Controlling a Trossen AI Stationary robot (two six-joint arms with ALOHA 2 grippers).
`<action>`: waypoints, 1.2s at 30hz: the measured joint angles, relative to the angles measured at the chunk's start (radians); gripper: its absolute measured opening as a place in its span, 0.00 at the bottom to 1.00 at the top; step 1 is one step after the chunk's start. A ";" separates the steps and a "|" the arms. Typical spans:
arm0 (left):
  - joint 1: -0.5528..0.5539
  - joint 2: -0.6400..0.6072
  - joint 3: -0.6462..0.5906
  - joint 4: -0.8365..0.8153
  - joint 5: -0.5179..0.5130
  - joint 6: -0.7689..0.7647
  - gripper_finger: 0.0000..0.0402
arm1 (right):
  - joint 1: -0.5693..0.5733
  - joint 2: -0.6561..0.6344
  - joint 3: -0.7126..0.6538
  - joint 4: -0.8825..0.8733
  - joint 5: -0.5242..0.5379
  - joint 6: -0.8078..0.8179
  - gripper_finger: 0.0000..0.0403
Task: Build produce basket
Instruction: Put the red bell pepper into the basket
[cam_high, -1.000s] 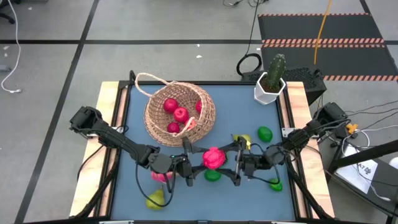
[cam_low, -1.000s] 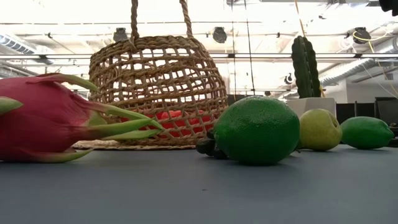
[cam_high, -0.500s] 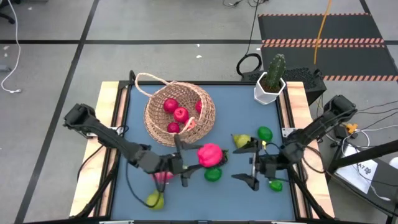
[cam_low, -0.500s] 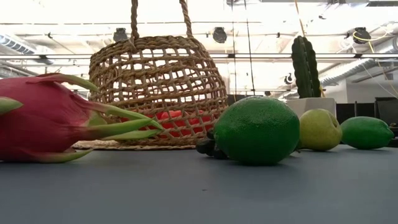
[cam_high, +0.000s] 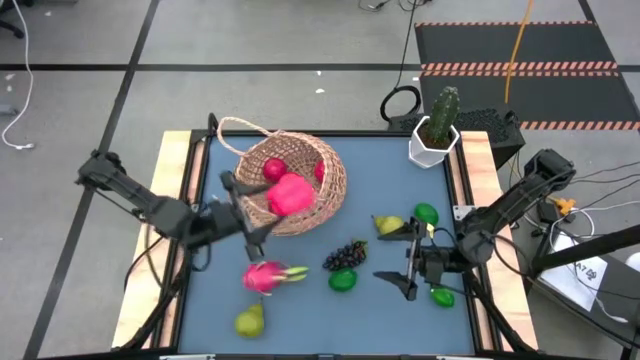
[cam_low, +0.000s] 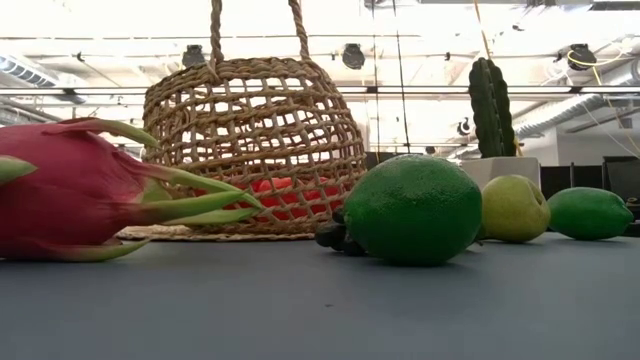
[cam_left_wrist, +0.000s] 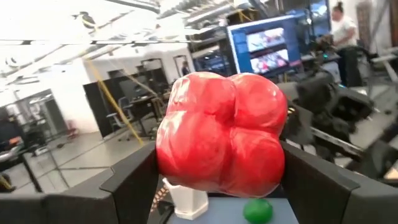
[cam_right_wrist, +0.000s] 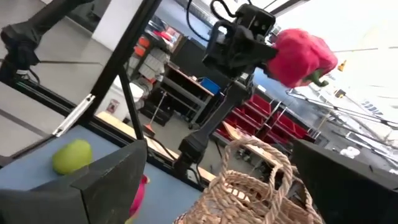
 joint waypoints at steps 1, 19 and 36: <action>0.000 -0.019 0.000 -0.009 -0.006 0.001 0.73 | -0.002 0.000 0.000 0.000 0.000 -0.013 0.99; 0.054 -0.237 0.078 -0.162 -0.233 0.027 0.73 | -0.069 0.000 0.000 0.000 -0.003 -0.092 0.99; 0.372 -0.088 0.372 -0.885 0.032 -0.430 0.73 | -0.072 0.000 0.000 0.000 -0.003 -0.066 0.99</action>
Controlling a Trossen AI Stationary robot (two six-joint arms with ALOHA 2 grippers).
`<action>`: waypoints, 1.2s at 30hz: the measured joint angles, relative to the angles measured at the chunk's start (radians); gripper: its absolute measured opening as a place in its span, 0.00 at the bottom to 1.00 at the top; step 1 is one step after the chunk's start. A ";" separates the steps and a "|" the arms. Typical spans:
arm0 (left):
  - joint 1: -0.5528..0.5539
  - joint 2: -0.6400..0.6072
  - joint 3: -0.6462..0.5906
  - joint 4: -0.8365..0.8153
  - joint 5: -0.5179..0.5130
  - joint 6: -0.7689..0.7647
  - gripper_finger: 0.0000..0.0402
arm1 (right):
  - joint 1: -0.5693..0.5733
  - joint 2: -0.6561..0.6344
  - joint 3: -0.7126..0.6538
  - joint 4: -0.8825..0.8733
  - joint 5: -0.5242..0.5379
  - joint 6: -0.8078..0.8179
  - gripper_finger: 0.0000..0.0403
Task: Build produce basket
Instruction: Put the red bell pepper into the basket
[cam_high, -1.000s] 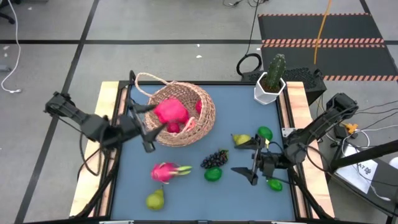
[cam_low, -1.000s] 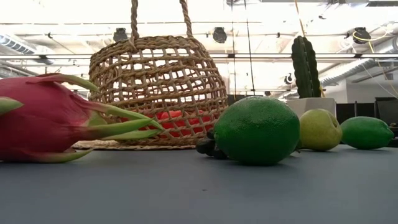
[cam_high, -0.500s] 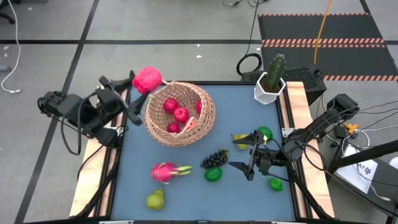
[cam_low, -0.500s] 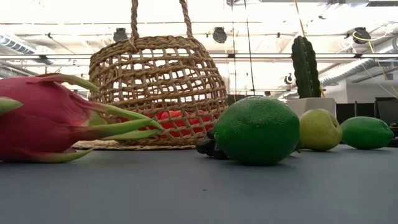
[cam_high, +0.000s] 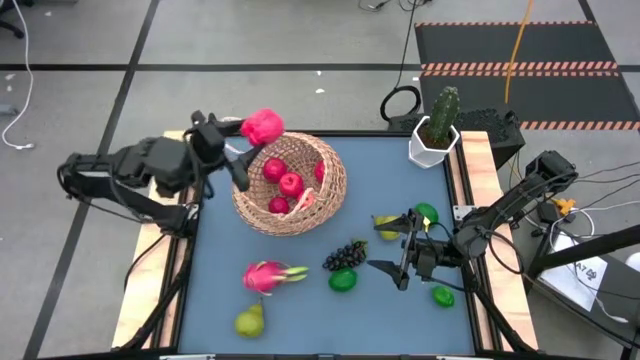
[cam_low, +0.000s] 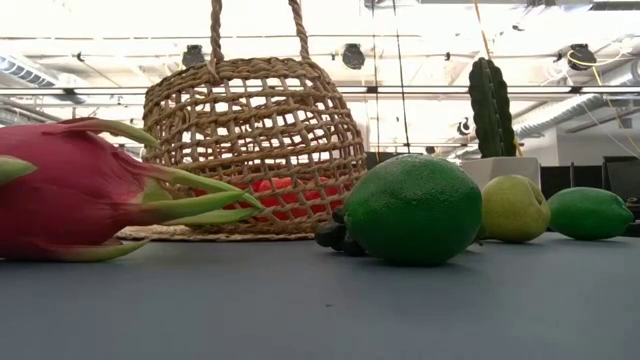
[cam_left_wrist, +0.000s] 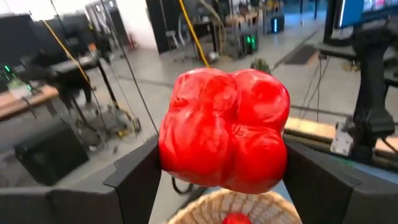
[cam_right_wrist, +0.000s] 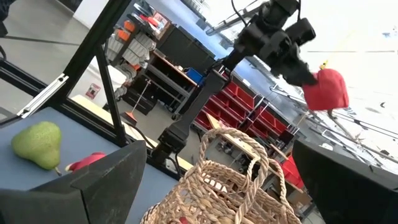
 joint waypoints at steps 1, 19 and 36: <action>0.028 0.005 0.000 -0.022 0.031 -0.024 0.73 | 0.000 0.000 0.000 0.000 0.000 0.000 0.99; 0.203 0.186 -0.024 -0.389 0.255 -0.274 0.73 | 0.000 0.000 0.000 -0.002 0.000 0.002 0.99; 0.267 0.185 -0.407 0.074 0.295 -0.249 0.73 | 0.000 0.000 0.000 -0.030 0.000 0.002 0.99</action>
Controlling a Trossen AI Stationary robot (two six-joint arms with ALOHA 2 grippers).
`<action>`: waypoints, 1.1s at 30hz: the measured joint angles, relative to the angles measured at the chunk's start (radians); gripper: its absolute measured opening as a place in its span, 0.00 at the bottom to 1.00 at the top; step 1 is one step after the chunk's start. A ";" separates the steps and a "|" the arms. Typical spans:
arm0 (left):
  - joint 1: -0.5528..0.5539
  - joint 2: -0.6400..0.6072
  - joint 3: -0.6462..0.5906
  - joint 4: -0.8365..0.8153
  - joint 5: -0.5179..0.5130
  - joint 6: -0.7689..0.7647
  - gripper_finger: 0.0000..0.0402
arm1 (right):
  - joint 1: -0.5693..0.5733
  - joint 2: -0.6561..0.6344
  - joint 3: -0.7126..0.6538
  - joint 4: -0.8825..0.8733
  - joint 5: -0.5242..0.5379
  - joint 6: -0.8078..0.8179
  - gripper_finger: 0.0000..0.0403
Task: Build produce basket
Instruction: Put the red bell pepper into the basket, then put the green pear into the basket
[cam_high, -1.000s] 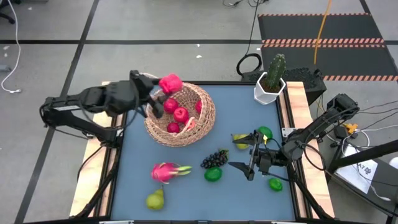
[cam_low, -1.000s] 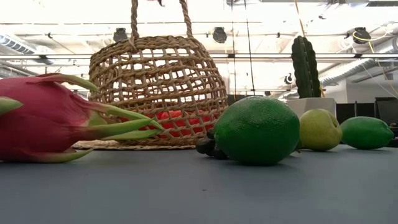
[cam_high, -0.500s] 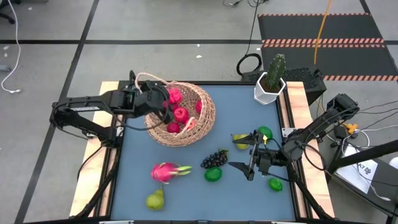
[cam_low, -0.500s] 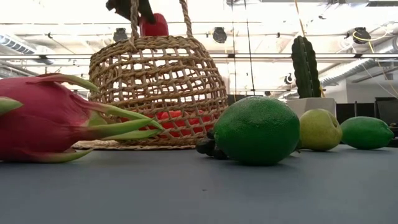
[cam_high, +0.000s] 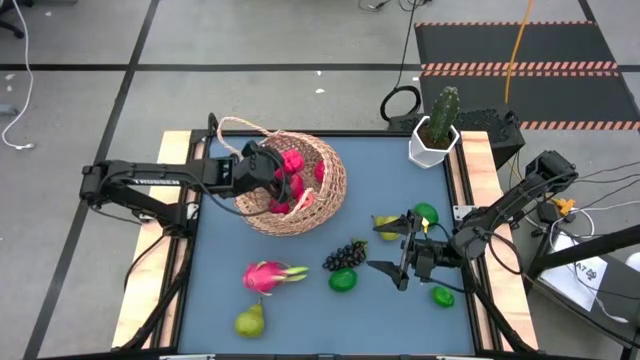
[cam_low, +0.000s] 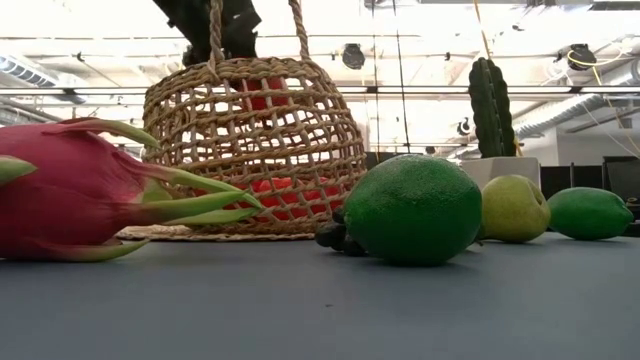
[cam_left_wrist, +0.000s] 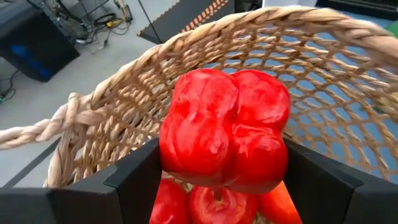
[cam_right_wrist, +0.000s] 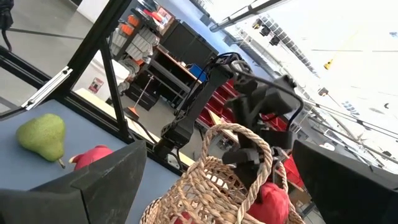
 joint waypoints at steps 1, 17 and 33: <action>0.005 0.000 -0.006 0.005 0.000 -0.001 0.73 | 0.000 0.000 0.000 0.000 0.000 0.000 0.99; 0.022 0.000 -0.043 0.084 0.042 0.000 0.86 | 0.000 0.000 0.000 0.000 0.000 0.000 0.99; 0.008 -0.036 -0.017 0.133 0.038 0.037 0.90 | 0.000 0.000 0.000 -0.011 0.002 0.000 0.99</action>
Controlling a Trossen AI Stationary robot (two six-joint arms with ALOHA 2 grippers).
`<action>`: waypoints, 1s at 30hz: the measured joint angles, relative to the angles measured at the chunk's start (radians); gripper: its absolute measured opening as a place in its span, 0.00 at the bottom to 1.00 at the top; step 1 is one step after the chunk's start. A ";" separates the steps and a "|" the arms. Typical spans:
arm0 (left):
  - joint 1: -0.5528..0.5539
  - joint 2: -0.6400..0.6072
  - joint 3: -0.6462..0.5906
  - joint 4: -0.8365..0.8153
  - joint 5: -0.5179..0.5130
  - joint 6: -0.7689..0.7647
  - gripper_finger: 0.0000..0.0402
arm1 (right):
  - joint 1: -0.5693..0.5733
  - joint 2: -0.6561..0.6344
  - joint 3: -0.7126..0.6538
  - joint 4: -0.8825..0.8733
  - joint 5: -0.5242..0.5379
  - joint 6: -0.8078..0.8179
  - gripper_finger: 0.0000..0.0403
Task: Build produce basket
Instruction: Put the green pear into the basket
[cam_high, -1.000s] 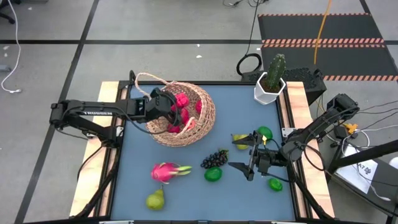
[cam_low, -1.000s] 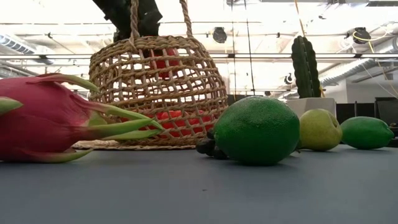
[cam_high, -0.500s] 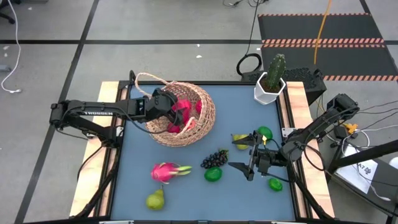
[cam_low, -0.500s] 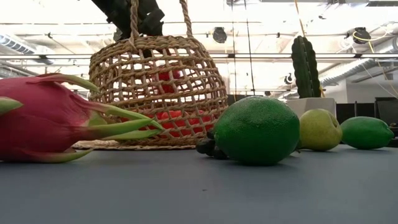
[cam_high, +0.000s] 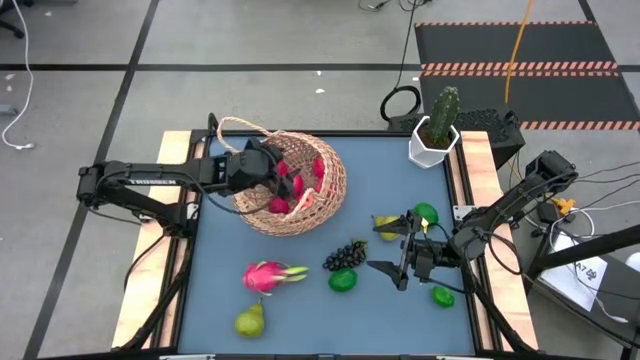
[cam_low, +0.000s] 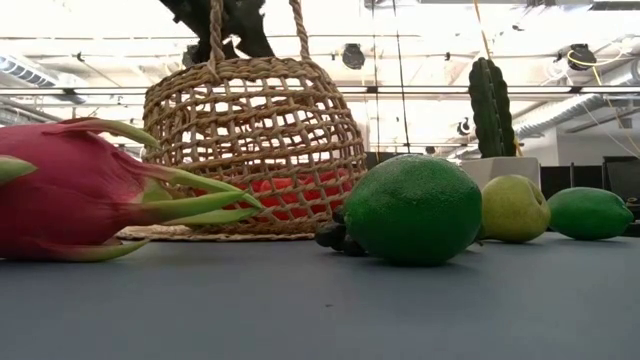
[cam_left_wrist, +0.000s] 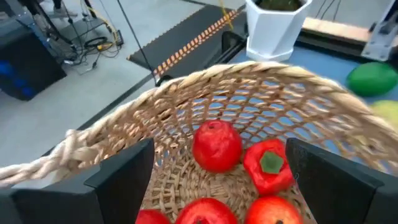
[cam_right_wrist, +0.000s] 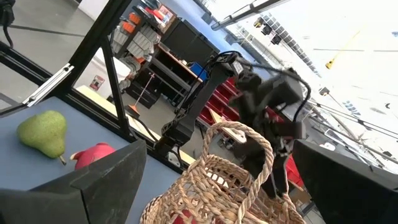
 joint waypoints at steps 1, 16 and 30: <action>-0.007 -0.013 0.002 -0.009 -0.002 0.000 0.90 | 0.000 0.000 0.000 -0.002 0.001 0.000 0.99; -0.328 -0.163 0.022 0.023 -0.169 -0.049 0.81 | 0.002 0.000 0.000 -0.120 0.256 0.360 0.99; -0.565 -0.120 0.022 0.178 -0.183 0.143 0.69 | 0.023 0.007 0.000 -0.422 0.311 1.143 0.99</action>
